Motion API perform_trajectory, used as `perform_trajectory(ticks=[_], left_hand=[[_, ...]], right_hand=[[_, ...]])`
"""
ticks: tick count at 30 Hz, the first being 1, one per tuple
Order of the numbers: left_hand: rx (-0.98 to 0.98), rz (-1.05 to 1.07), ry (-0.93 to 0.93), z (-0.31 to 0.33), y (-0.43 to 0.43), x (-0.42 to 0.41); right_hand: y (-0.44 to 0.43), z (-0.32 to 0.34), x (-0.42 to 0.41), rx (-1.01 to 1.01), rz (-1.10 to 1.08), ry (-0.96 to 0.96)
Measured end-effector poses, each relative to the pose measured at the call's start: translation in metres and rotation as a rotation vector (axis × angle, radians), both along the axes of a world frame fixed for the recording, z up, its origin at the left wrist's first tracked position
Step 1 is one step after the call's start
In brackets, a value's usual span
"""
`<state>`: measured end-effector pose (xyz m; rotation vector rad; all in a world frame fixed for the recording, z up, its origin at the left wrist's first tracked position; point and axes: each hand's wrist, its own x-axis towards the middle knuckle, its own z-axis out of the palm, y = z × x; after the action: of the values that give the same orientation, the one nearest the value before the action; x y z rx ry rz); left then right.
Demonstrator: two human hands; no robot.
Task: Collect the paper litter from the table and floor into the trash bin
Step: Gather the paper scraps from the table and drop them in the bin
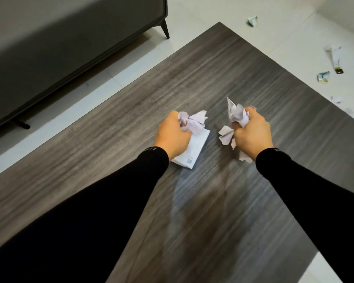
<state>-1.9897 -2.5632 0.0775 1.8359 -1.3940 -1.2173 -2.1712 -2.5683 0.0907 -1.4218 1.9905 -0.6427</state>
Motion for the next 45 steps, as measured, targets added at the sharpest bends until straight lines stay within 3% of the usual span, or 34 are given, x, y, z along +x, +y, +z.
perform_trajectory(ticks=[3,7,11,16,19,23,25,30,35,45], left_hand=[[-0.015,0.082,0.065,0.012,0.005,0.000],[-0.064,0.076,-0.018,0.025,0.013,0.010],[-0.042,0.117,0.050,0.020,0.020,0.025],[0.004,0.186,0.211,0.013,0.029,0.031],[0.014,0.220,0.241,0.015,0.034,0.032],[0.011,0.224,0.324,0.035,0.040,0.022],[0.003,0.187,0.351,0.050,0.044,0.009],[-0.020,0.064,0.403,0.091,0.065,-0.043],[-0.042,-0.221,0.320,0.098,0.125,-0.122],[0.327,-0.707,0.210,0.042,0.297,-0.239]], right_hand=[[0.013,0.010,0.003,-0.045,-0.061,-0.064],[0.024,0.008,0.004,0.094,0.095,0.214],[0.024,-0.012,0.019,0.329,0.175,0.418],[0.024,-0.030,0.030,0.165,0.169,0.560],[0.026,-0.022,0.030,0.073,0.086,0.375],[0.041,0.011,0.034,0.015,-0.239,-0.247],[0.053,0.032,0.032,0.004,-0.335,-0.404],[0.103,0.074,0.003,-0.034,-0.408,-0.543],[0.192,0.085,-0.058,-0.035,-0.500,-0.758],[0.391,0.034,-0.160,0.151,-0.850,-0.880]])
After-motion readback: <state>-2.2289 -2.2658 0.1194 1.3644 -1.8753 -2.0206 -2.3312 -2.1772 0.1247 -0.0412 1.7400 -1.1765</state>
